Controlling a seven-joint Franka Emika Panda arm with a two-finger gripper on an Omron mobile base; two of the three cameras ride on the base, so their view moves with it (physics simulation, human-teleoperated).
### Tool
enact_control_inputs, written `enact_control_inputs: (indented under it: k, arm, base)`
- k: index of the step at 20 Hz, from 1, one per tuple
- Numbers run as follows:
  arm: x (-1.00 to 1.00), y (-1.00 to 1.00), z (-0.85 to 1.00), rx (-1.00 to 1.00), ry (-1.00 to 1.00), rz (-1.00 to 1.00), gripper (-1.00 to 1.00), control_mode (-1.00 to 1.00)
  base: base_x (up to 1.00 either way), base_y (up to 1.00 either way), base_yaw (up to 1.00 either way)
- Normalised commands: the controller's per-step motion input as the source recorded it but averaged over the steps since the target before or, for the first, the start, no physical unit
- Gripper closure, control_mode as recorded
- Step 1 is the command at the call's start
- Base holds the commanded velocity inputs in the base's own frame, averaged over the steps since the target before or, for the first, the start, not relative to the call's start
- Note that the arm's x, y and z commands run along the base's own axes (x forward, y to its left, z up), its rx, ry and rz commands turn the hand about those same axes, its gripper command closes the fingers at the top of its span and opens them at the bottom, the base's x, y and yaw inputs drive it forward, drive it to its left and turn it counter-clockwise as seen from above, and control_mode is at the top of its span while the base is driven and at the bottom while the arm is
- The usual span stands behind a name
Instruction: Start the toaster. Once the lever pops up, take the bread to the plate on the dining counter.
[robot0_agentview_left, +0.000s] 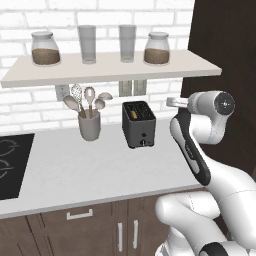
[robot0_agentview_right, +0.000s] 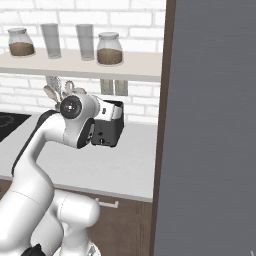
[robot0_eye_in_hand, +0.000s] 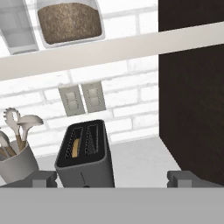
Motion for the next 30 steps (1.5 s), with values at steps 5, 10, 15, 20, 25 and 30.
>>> enact_control_inputs:
  k: [5,10,15,20,25,30]
  arm:
    - [0.00,0.00,0.00,0.00,0.00,0.00,-1.00,-1.00]
    - [0.00,0.00,0.00,0.00,0.00,0.00,-1.00,-1.00]
    - [0.00,0.00,0.00,0.00,0.00,0.00,-1.00,-1.00]
    - [0.00,0.00,0.00,0.00,0.00,0.00,-1.00,-1.00]
    - [0.00,0.00,0.00,0.00,0.00,0.00,-1.00,-1.00]
    - [0.00,0.00,0.00,0.00,0.00,0.00,-1.00,-1.00]
  base:
    - [0.00,0.00,0.00]
    - [0.00,0.00,0.00]
    - [0.00,0.00,0.00]
    - [0.00,0.00,0.00]
    - [0.00,0.00,0.00]
    - [0.00,0.00,0.00]
